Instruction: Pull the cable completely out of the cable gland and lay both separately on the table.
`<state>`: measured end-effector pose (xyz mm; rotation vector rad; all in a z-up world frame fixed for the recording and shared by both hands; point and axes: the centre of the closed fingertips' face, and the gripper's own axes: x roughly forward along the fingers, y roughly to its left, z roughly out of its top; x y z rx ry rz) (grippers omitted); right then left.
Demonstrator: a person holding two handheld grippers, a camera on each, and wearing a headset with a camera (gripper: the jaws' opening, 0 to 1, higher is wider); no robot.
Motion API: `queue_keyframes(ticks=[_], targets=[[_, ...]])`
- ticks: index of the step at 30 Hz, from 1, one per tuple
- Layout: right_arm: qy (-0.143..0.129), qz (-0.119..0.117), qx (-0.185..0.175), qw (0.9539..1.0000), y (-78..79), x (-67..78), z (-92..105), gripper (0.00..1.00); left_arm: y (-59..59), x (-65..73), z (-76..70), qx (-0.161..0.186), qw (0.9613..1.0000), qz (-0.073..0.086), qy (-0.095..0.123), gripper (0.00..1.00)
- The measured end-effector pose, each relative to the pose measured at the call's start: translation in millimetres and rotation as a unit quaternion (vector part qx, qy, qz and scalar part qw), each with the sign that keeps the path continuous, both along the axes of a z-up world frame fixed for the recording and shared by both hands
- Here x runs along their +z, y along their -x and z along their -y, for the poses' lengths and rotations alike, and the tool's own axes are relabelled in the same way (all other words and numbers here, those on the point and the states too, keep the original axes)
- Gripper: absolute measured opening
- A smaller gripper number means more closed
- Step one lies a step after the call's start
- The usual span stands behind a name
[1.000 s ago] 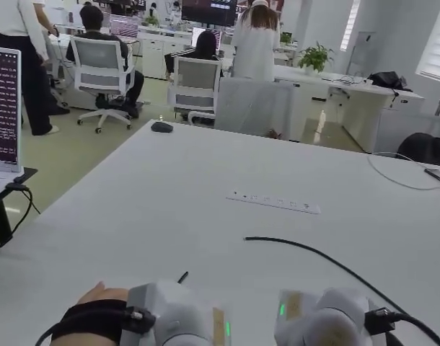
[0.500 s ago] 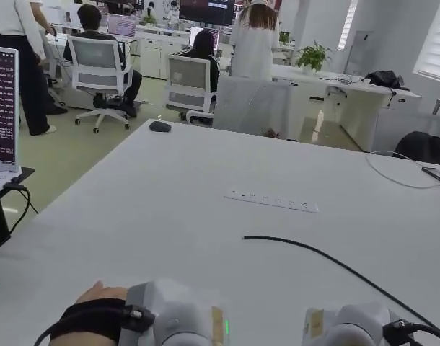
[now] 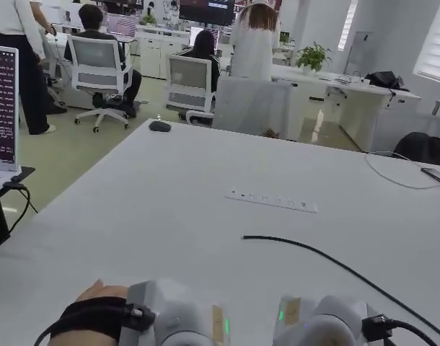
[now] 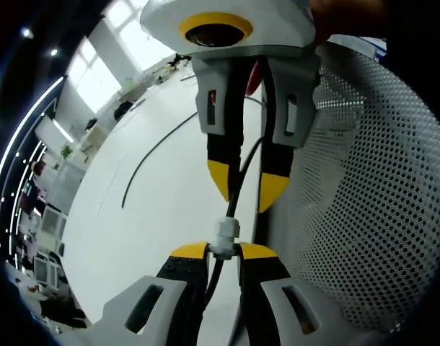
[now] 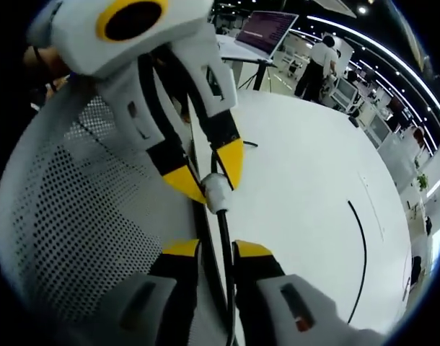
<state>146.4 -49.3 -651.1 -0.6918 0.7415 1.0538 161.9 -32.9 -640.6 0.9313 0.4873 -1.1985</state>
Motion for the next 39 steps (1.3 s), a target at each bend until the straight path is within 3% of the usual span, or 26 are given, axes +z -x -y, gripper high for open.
queue_keyframes(ticks=[4, 7, 14, 23, 26, 28, 29, 32, 36, 39], targets=[[0.014, 0.006, 0.003, 0.9999, -3.8, -1.9, 5.1, 0.04, 0.9, -0.3, 0.7, -0.003, 1.0000, 0.000, 0.000, 0.16], [0.006, 0.004, -0.002, 1.0000, -3.7, -0.5, 8.1, 0.04, 1.6, 1.3, 2.4, -0.004, 1.0000, -0.001, 0.006, 0.16], [0.023, -0.011, -0.013, 0.9996, 0.3, -8.8, 30.0, 0.04, 0.5, 0.5, 0.7, -0.002, 1.0000, 0.001, 0.002, 0.16], [0.081, -0.025, -0.042, 0.9955, 4.3, -22.8, 64.8, 0.04, 0.3, 0.4, 0.4, -0.001, 1.0000, 0.001, 0.001, 0.16], [0.092, -0.024, -0.042, 0.9946, 4.1, -24.0, 66.3, 0.05, 0.8, 0.4, 0.7, -0.002, 1.0000, 0.000, 0.001, 0.16], [0.098, -0.020, -0.040, 0.9942, 3.6, -22.6, 64.0, 0.11, 0.2, -0.1, -0.3, -0.002, 1.0000, 0.001, -0.002, 0.16], [0.097, -0.019, -0.039, 0.9943, 3.5, -21.0, 61.3, 0.16, 0.2, -0.2, -0.5, -0.001, 1.0000, 0.001, -0.002, 0.16], [0.083, -0.016, -0.031, 0.9960, 4.0, -13.7, 49.2, 0.16, 0.2, 0.6, 0.2, -0.001, 1.0000, 0.002, 0.000, 0.16], [0.021, -0.004, -0.022, 0.9995, 0.6, 1.0, 19.0, 0.17, 0.0, 0.8, 0.3, -0.002, 1.0000, 0.002, 0.000, 0.16], [0.005, 0.001, -0.017, 0.9998, -0.2, 5.1, 7.7, 0.16, 0.3, 0.6, 0.5, -0.003, 1.0000, 0.003, -0.001, 0.16]])
